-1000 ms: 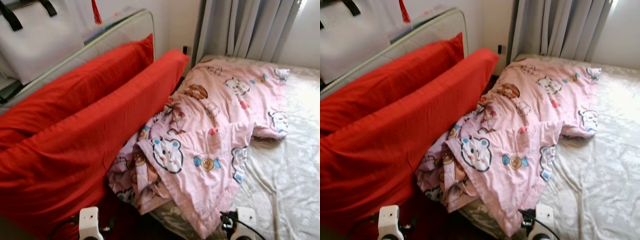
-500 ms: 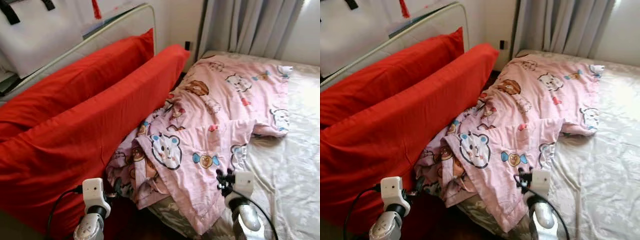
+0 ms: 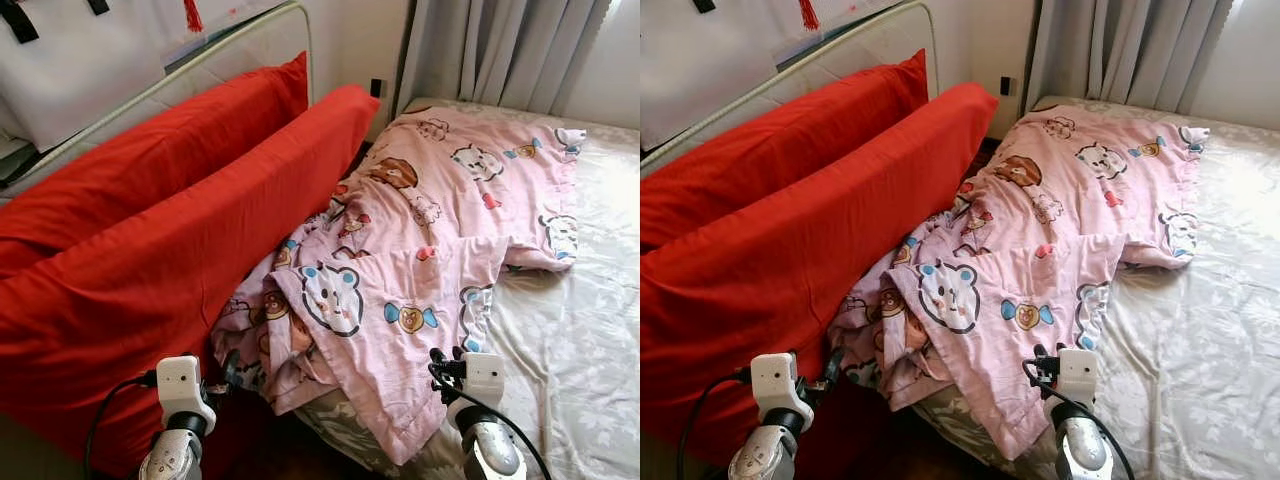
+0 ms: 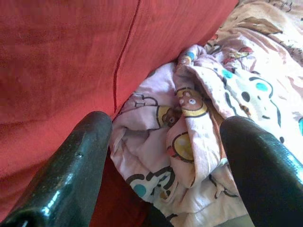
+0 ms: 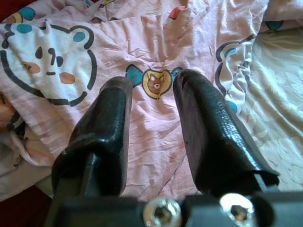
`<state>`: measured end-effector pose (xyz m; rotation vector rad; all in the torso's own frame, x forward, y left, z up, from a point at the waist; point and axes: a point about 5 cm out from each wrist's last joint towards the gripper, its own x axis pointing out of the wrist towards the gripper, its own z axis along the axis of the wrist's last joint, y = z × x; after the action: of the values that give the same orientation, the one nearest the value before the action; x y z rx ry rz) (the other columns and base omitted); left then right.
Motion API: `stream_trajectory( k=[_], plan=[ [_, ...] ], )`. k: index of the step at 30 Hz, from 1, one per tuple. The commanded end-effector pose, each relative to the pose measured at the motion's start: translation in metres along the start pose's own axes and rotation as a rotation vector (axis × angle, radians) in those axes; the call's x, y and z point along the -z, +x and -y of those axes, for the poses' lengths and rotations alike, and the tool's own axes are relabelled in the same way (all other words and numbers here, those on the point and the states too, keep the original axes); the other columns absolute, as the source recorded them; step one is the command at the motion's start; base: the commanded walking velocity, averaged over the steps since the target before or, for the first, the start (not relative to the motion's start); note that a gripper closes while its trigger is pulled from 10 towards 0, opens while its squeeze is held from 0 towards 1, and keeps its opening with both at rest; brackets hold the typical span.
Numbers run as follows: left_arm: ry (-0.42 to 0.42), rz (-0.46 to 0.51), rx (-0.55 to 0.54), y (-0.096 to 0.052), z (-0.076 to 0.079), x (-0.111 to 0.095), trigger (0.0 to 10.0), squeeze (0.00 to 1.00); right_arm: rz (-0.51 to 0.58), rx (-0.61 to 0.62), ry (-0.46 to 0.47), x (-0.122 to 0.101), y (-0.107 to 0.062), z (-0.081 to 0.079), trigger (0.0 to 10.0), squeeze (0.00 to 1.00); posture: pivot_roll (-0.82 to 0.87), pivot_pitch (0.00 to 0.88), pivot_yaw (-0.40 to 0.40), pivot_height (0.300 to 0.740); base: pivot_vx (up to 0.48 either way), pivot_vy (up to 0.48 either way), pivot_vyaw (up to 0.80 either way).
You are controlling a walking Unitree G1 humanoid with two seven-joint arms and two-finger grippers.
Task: Clean up the room
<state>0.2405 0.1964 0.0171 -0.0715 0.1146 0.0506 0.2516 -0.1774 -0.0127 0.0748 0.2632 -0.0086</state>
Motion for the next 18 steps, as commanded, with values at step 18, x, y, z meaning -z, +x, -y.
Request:
stream_trajectory(
  k=[18],
  plan=[
    [-0.005, -0.038, -0.019, -0.0041, -0.0006, -0.0006, 10.0, 0.0, -0.047, 0.025, -0.017, 0.006, -0.0001, -0.0022, 10.0, 0.0, -0.07, 0.089, 0.043, 0.681, 0.0, 0.0, 0.0]
  ],
)
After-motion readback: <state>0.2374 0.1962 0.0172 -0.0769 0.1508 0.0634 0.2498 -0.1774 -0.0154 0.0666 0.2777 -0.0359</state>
